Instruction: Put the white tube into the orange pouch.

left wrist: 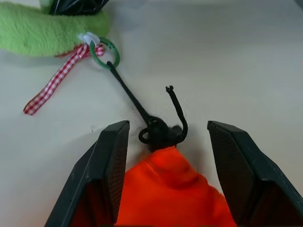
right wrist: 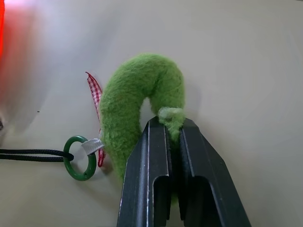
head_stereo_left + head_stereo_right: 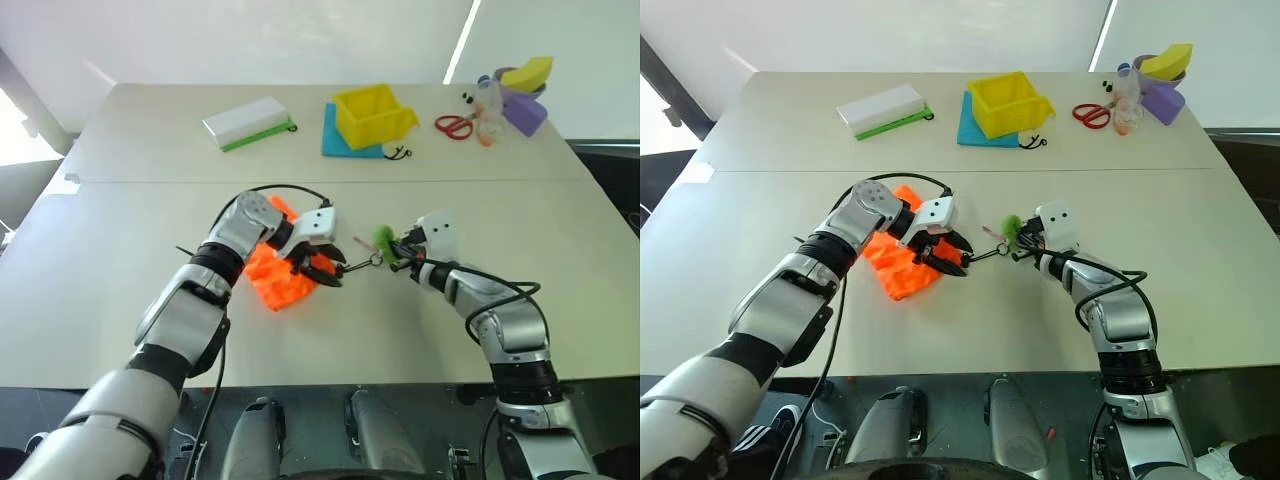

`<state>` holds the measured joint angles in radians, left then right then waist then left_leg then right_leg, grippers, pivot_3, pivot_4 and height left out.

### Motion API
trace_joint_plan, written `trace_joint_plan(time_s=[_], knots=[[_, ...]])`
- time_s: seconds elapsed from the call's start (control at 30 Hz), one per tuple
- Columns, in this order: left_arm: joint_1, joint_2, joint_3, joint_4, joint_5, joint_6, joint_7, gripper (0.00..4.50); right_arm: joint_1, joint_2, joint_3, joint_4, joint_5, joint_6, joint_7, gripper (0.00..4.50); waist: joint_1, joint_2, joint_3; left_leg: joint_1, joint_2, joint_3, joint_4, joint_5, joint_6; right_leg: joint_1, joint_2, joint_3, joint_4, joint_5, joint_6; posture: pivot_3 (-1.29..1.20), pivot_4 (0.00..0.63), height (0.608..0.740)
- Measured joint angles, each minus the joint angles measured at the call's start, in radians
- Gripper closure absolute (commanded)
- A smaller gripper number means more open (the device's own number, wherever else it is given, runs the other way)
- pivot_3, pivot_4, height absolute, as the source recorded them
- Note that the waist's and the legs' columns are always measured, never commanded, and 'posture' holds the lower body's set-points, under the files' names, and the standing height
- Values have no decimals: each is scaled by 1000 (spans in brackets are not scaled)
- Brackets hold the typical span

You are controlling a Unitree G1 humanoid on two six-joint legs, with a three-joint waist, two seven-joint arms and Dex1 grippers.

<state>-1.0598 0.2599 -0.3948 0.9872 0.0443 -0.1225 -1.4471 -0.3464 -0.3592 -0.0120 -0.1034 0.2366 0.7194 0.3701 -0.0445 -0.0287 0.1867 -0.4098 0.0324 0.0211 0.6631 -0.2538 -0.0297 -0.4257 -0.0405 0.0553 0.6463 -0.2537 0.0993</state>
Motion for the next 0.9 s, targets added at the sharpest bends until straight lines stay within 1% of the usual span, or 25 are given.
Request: trace_joint_plan(time_s=[0.13,0.3,0.33,0.37,0.4,0.43,0.5,0.67,0.9], knots=[[44,14,11,-97,4,76,16,1704,-5,9,0,10,-6,-6,-8,4500,0,0,0,0,0,0,0,0,0,0,0,0,0,0,0,0,150,740],[47,7,17,-130,12,142,50,1704,-14,16,4,19,-17,-10,-9,4500,-1,0,0,0,0,0,0,0,0,0,0,0,1,0,0,0,150,740],[52,7,18,-140,12,154,51,2209,-15,17,4,20,-18,-10,-9,4500,-1,0,0,1,0,0,0,0,0,0,0,0,1,0,0,0,150,740],[58,8,19,-152,12,167,50,2454,-15,17,4,20,-18,-10,-8,4500,0,0,0,0,0,0,0,0,0,0,0,0,1,0,0,0,150,740],[62,10,19,-161,12,176,47,2849,-16,17,4,20,-18,-10,-8,4500,0,0,0,1,0,0,0,0,0,0,0,0,1,0,0,0,150,740],[71,12,18,-166,12,181,43,3441,-16,17,4,20,-18,-10,-8,4500,0,0,0,1,0,0,0,0,0,0,0,0,1,0,0,0,150,740],[77,12,20,-173,9,207,36,4255,-16,18,4,20,-19,-10,-8,4500,0,0,0,0,0,0,0,0,0,0,0,0,1,0,0,0,150,740],[84,20,15,-206,12,234,1,4301,-16,17,4,20,-19,-11,-7,4500,-1,0,0,0,0,0,0,0,0,0,0,0,1,0,0,0,150,740],[84,22,14,-205,30,177,12,4301,-18,18,3,24,-19,-12,-10,4500,0,0,0,0,0,0,0,0,0,0,0,0,1,0,0,0,150,740]])
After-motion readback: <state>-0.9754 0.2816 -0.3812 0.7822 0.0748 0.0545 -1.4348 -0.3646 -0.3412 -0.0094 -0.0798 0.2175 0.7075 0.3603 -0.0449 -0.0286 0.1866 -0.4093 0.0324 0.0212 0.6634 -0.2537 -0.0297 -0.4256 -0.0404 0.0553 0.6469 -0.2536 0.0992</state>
